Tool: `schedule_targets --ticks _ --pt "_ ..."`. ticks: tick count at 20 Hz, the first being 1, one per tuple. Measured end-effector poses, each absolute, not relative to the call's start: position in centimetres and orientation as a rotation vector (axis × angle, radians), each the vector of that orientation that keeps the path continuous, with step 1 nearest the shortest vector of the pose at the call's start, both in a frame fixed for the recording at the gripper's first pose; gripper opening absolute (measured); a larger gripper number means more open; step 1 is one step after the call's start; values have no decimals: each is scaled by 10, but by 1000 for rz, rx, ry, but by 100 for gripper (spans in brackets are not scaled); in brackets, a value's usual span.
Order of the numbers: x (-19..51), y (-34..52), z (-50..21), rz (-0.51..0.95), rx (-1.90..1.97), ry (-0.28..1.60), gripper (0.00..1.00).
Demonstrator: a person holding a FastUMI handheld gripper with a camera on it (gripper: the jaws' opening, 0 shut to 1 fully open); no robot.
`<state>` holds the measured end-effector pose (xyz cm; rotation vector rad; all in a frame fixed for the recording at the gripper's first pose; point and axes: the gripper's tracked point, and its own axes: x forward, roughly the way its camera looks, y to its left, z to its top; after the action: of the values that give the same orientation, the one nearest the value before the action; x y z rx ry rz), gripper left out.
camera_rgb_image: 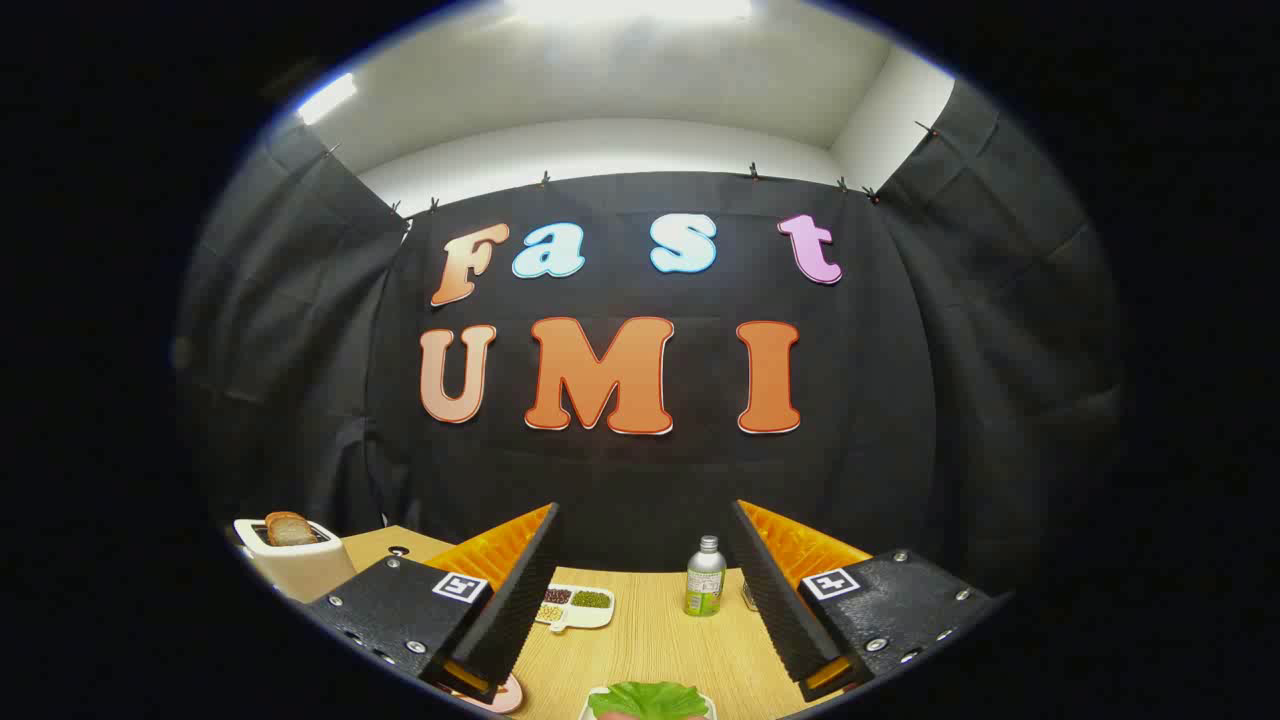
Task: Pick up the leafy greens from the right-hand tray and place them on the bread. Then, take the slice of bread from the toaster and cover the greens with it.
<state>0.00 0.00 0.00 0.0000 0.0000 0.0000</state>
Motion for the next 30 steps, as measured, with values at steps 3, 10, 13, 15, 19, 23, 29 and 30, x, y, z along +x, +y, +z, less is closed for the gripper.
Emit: schedule_targets --ticks 3,10,13,15,19,23,29,30 --pt "-2 3 -1 12 -18 1 98" --pt "-8 15 9 45 -30 -10 98" --pt "-8 18 15 50 -39 -18 98" --pt "-9 20 16 57 -34 -15 98" --pt "-11 19 17 55 -24 5 98" --pt "-13 18 19 54 -15 3 98" --pt "-15 15 13 70 -30 9 98" --pt "-17 13 12 66 -28 17 98"
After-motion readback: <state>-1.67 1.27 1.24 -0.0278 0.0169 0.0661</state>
